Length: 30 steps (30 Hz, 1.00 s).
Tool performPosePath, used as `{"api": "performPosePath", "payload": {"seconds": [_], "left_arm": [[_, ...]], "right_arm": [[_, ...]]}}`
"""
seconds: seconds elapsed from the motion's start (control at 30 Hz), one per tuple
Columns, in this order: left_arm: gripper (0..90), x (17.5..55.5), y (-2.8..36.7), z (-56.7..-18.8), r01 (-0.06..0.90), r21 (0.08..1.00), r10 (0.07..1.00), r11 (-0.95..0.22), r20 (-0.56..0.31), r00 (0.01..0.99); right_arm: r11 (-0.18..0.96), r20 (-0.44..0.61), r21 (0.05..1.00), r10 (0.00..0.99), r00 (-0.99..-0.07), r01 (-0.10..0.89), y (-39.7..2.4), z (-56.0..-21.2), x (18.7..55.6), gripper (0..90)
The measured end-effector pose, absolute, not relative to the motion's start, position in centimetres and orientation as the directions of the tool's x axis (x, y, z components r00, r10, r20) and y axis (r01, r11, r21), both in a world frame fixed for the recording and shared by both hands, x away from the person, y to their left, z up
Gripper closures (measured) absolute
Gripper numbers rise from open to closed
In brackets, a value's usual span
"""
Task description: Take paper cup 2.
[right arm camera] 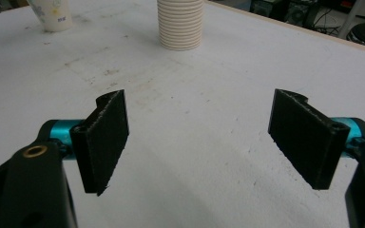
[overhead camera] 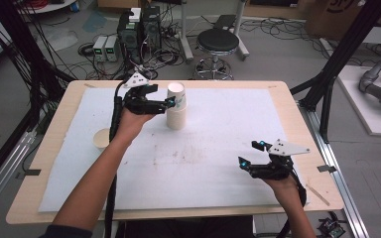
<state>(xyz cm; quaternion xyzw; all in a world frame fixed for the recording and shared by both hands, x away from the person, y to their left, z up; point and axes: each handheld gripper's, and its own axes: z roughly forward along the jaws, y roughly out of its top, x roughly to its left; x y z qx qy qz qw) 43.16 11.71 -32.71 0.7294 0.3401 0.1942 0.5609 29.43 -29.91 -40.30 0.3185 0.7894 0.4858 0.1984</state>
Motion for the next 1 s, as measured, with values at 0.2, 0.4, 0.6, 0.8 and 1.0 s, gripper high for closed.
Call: {"api": "performPosePath", "payload": {"seconds": [0.2,0.4,0.6,0.8,1.0], "left_arm": [[14.9,45.5,10.3,-32.6,0.321,0.933,0.720,-0.165,-0.108,0.686],[14.9,47.0,9.0,-33.2,0.346,0.917,0.729,-0.200,-0.097,0.678],[15.0,48.0,8.4,-34.0,0.370,0.902,0.747,-0.223,-0.086,0.660],[22.4,48.4,8.3,-34.5,0.367,0.901,0.744,-0.231,-0.080,0.664],[32.3,48.2,8.2,-34.3,0.336,0.907,0.725,-0.252,-0.053,0.687]], "right_arm": [[0.321,0.002,0.894,0.695,-0.719,0.312,-30.0,-40.3,29.4,21.8],[0.316,0.003,0.896,0.698,-0.716,0.312,-30.2,-40.3,29.4,21.8],[0.309,0.003,0.900,0.701,-0.713,0.308,-30.5,-40.1,29.4,21.8],[0.307,0.009,0.899,0.702,-0.712,0.313,-30.5,-40.2,29.4,21.8],[0.306,0.011,0.898,0.703,-0.711,0.316,-30.6,-40.2,29.4,21.8]]}}
